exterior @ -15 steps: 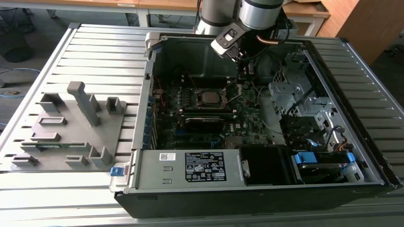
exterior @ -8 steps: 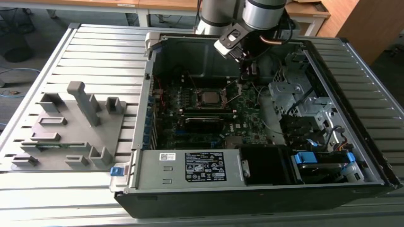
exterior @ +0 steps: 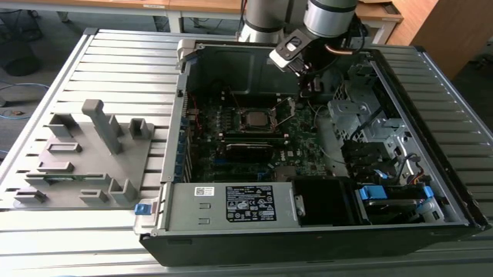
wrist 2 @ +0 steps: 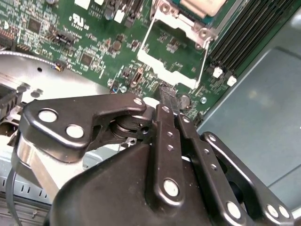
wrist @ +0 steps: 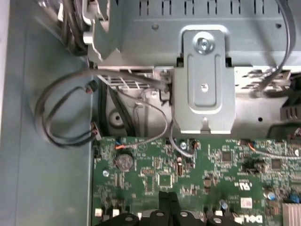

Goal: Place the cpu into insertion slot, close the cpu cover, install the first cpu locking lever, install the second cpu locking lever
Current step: 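Close the cpu cover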

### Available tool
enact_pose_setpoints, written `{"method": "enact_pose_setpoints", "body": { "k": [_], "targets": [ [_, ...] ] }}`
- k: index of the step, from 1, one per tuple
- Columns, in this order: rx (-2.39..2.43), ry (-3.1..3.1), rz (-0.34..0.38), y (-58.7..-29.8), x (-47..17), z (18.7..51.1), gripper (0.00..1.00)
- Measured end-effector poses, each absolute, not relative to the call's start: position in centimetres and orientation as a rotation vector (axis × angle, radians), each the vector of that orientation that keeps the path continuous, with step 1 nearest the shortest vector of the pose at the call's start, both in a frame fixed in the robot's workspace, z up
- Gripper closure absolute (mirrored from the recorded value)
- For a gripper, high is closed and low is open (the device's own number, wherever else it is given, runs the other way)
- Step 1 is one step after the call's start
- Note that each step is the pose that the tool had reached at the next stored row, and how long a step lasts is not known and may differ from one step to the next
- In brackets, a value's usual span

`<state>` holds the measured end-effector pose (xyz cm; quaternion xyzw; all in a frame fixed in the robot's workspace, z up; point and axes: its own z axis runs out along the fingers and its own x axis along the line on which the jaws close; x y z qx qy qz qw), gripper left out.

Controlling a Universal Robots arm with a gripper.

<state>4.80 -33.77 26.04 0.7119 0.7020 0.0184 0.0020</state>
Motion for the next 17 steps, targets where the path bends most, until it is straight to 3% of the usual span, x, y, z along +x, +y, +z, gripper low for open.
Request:
{"method": "enact_pose_setpoints", "body": {
  "k": [17],
  "targets": [
    [2.233,2.202,0.055,-33.7,5.5,24.1,0.89]
  ]
}}
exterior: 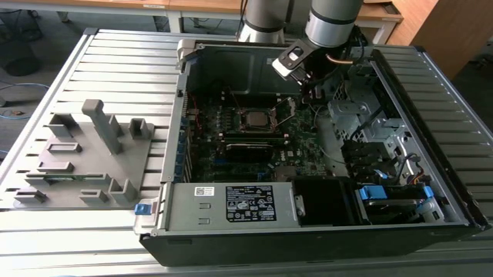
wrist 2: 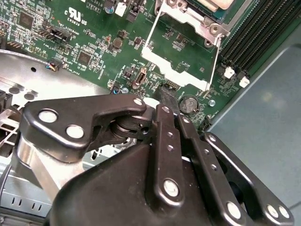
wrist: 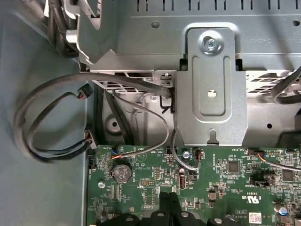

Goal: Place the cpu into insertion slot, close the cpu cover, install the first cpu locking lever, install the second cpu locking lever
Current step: 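Close the cpu cover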

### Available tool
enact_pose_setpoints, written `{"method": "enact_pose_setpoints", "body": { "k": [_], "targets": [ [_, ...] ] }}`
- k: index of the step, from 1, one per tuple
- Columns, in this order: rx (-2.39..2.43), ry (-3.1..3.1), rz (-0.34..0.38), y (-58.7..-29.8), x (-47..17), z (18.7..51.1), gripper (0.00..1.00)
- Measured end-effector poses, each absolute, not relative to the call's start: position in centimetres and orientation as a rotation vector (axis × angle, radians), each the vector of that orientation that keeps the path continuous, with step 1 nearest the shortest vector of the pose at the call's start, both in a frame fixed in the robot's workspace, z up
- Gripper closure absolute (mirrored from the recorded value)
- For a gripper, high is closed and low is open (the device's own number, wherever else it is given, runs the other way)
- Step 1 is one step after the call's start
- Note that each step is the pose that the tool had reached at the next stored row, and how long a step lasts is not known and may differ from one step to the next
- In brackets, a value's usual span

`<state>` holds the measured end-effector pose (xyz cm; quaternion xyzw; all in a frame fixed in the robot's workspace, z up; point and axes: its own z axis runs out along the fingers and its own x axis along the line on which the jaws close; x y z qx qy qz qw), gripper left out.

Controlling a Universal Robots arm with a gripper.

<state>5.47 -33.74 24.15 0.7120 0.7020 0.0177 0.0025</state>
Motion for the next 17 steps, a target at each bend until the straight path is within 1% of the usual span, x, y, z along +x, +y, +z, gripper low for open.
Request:
{"method": "enact_pose_setpoints", "body": {
  "k": [5,8,17],
  "targets": [
    [2.233,2.202,0.055,-33.74,5.47,24.13,0.89],
    [2.244,2.212,0.032,-33.74,5.49,24.08,0.89],
    [2.245,2.213,0.030,-33.74,5.43,24.08,0.89]
  ]
}}
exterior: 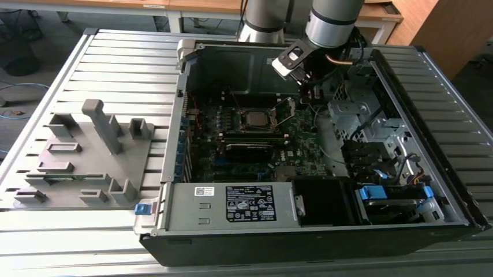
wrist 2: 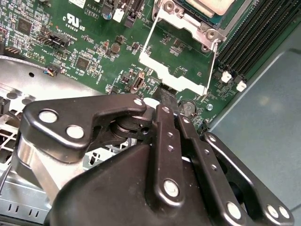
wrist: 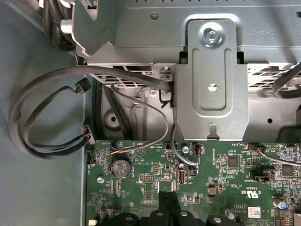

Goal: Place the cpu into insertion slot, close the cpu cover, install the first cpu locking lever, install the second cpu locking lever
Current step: 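Close the cpu cover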

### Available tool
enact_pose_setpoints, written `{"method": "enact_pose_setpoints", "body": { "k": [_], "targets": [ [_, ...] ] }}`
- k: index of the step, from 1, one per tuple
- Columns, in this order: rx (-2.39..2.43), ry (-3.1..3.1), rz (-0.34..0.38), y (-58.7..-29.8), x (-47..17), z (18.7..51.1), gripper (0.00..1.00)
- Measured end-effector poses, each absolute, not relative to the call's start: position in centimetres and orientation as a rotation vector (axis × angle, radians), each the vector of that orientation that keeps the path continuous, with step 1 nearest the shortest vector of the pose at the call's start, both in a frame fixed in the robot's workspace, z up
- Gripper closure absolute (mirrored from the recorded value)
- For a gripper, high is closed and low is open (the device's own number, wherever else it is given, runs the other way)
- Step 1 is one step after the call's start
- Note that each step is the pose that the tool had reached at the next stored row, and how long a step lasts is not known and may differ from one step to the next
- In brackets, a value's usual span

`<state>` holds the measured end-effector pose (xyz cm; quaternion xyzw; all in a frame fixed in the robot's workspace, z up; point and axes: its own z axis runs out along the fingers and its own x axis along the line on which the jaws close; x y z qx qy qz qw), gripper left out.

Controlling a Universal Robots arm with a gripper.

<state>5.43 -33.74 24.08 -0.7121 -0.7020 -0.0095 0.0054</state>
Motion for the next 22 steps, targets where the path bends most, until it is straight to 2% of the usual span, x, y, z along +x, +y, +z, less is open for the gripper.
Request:
{"method": "enact_pose_setpoints", "body": {
  "k": [22],
  "targets": [
    [-2.243,-2.211,-0.061,-33.7,-0.9,23.7,0.89]
  ]
}}
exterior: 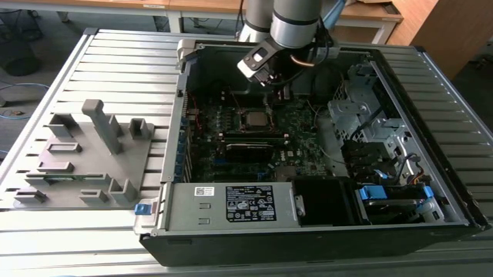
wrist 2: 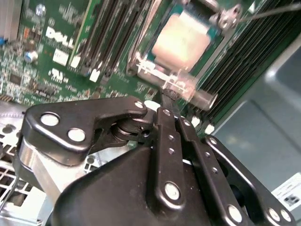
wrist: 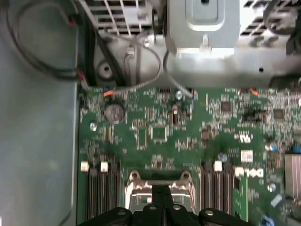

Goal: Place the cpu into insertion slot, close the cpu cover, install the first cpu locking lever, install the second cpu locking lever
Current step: 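Close the cpu cover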

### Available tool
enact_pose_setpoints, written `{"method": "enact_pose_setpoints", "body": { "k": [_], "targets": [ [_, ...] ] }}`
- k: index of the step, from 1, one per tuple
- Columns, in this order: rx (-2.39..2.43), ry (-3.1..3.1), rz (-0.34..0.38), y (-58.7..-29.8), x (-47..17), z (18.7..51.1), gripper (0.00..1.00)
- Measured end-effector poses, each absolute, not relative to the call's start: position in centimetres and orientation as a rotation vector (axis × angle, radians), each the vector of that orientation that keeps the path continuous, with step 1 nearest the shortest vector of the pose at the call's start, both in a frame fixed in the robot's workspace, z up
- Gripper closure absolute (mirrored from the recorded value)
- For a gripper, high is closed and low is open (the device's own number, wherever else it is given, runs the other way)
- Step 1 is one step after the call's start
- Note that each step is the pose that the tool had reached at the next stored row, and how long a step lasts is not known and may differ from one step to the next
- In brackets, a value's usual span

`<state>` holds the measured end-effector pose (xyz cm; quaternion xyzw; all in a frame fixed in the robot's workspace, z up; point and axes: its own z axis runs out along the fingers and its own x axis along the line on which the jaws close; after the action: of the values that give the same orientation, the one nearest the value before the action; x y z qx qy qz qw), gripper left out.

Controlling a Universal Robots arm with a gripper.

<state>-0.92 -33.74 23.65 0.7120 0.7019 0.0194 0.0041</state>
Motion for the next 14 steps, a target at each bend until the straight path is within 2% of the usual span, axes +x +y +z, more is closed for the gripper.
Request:
{"method": "enact_pose_setpoints", "body": {
  "k": [14],
  "targets": [
    [2.223,2.193,0.076,-33.7,-3.8,23.5,0.89]
  ]
}}
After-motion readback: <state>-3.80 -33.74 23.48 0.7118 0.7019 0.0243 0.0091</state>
